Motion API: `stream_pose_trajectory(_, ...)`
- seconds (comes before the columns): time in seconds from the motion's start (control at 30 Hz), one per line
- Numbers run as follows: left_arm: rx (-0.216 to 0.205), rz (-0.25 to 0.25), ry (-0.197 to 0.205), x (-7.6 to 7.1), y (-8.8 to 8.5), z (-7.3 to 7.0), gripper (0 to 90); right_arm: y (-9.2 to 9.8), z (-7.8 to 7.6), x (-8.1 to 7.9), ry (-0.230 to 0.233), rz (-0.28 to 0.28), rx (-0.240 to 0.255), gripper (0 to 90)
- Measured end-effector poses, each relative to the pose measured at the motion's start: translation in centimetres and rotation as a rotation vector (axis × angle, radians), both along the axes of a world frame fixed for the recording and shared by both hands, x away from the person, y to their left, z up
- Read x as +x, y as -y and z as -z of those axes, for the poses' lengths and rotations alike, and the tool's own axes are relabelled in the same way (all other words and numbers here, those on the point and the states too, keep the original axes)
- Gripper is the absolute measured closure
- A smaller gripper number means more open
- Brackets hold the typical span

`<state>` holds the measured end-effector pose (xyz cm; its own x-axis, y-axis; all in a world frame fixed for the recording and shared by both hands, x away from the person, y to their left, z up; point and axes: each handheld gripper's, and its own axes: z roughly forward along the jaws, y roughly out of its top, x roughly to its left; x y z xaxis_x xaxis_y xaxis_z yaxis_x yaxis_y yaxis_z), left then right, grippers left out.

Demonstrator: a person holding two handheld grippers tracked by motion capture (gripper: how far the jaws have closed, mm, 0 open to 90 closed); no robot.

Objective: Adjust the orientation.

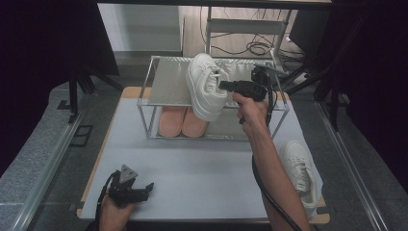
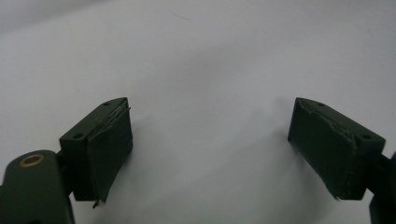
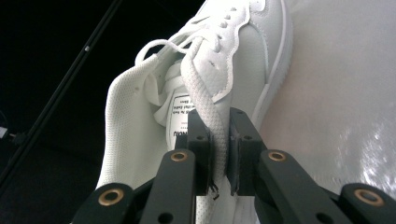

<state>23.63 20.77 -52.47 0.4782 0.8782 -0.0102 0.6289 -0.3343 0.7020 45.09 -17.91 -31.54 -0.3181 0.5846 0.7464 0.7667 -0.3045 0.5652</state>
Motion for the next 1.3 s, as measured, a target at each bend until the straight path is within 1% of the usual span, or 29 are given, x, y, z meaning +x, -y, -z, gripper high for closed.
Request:
stream_pose_trajectory(0.1, -0.001, 0.0, -0.001, 0.0, 0.0, 0.0, 13.9, -0.3, 0.0, 0.6, 0.0, 0.016, 0.006, 81.6)
stream_pose_trajectory(0.2, 0.0, 0.0, 0.0, 0.0, 0.0, 0.0, 13.9, -0.6, -0.1, 1.2, 0.01, 0.03, -0.008, 81.6)
stream_pose_trajectory(0.33, -0.002, -0.001, 0.0, 0.0, 0.0, 0.0, 13.9, -0.9, -0.1, 2.0, 0.005, 0.048, -0.008, 81.6)
stream_pose_trajectory(0.4, -0.002, -0.001, 0.001, 0.0, 0.0, 0.0, 13.9, -0.9, 0.0, 2.5, 0.002, 0.065, -0.002, 81.6)
stream_pose_trajectory(0.6, -0.002, -0.001, 0.001, 0.0, 0.0, 0.0, 13.9, -1.3, 0.0, 3.7, -0.003, 0.1, -0.016, 81.2)
stream_pose_trajectory(0.77, -0.001, -0.001, 0.001, 0.0, 0.0, 0.0, 13.9, -1.7, 0.1, 4.4, -0.008, 0.13, -0.026, 80.8)
stream_pose_trajectory(0.9, -0.001, -0.001, 0.001, 0.0, 0.0, 0.0, 13.9, -2.1, 0.4, 4.9, -0.01, 0.149, -0.022, 80.4)
stream_pose_trajectory(0.93, -0.001, -0.001, 0.001, 0.0, 0.0, 0.0, 13.9, -2.3, 0.3, 5.0, -0.009, 0.155, -0.03, 80.4)
stream_pose_trajectory(0.97, -0.001, -0.001, 0.001, 0.0, 0.0, 0.0, 13.9, -2.5, 0.3, 5.1, -0.003, 0.156, -0.049, 80.0)
stream_pose_trajectory(1.03, -0.001, -0.001, 0.001, 0.0, 0.0, 0.0, 13.9, -2.9, 0.2, 5.2, 0.004, 0.157, -0.052, 78.1)
stream_pose_trajectory(1.17, 0.0, -0.001, 0.002, 0.0, 0.0, 0.0, 13.9, -3.7, -0.2, 5.0, 0.04, 0.16, -0.104, 73.9)
stream_pose_trajectory(1.3, 0.0, -0.001, 0.002, 0.0, 0.0, 0.0, 14.0, -3.9, -0.1, 4.9, 0.067, 0.141, -0.093, 67.6)
